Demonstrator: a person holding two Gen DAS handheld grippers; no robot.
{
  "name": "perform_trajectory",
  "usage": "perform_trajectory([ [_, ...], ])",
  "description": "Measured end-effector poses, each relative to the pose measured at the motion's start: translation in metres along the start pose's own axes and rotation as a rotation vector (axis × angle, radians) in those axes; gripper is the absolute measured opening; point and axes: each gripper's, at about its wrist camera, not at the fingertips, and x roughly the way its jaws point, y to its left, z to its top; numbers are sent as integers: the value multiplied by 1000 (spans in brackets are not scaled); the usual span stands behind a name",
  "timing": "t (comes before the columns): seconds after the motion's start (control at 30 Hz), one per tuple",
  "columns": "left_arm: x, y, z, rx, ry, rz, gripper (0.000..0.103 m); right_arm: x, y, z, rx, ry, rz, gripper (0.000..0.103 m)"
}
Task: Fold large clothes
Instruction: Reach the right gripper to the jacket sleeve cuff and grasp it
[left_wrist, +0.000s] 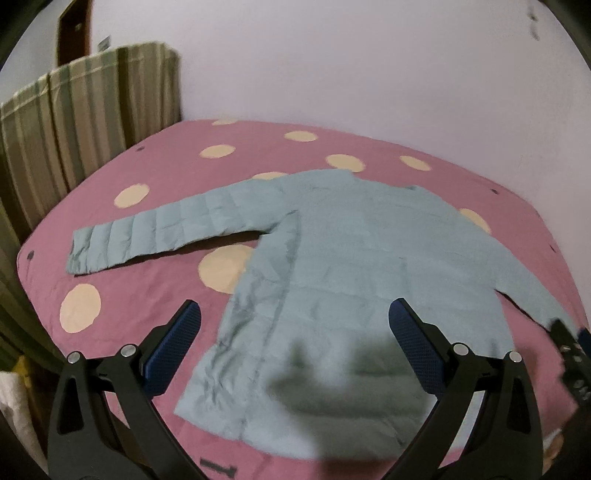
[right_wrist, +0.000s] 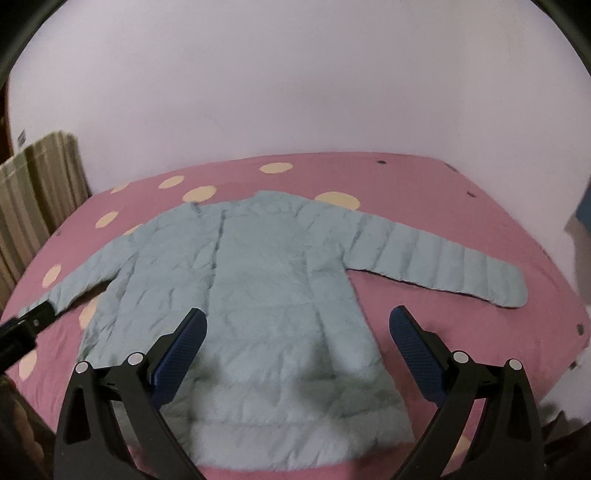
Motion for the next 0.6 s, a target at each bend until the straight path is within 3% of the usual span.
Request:
perform_trajectory([
  [0.2, 62, 48, 9, -118, 70, 95, 101, 45, -93, 12, 221, 7, -44, 98],
  [0.37, 104, 102, 5, -253, 104, 186, 101, 74, -207, 6, 507, 31, -85, 97],
  [0.4, 108, 110, 4, -266, 104, 202, 101, 79, -223, 5, 542, 37, -92, 93],
  [0.43, 114, 119, 3, -284, 106, 222, 101, 83, -245, 0, 593, 44, -108, 79],
  [0.5, 125, 136, 0, -330, 114, 241, 101, 90, -277, -9, 662, 59, -162, 63],
  [0.6, 133, 153, -4, -386, 122, 259, 101, 102, -318, -29, 814, 79, -135, 63],
])
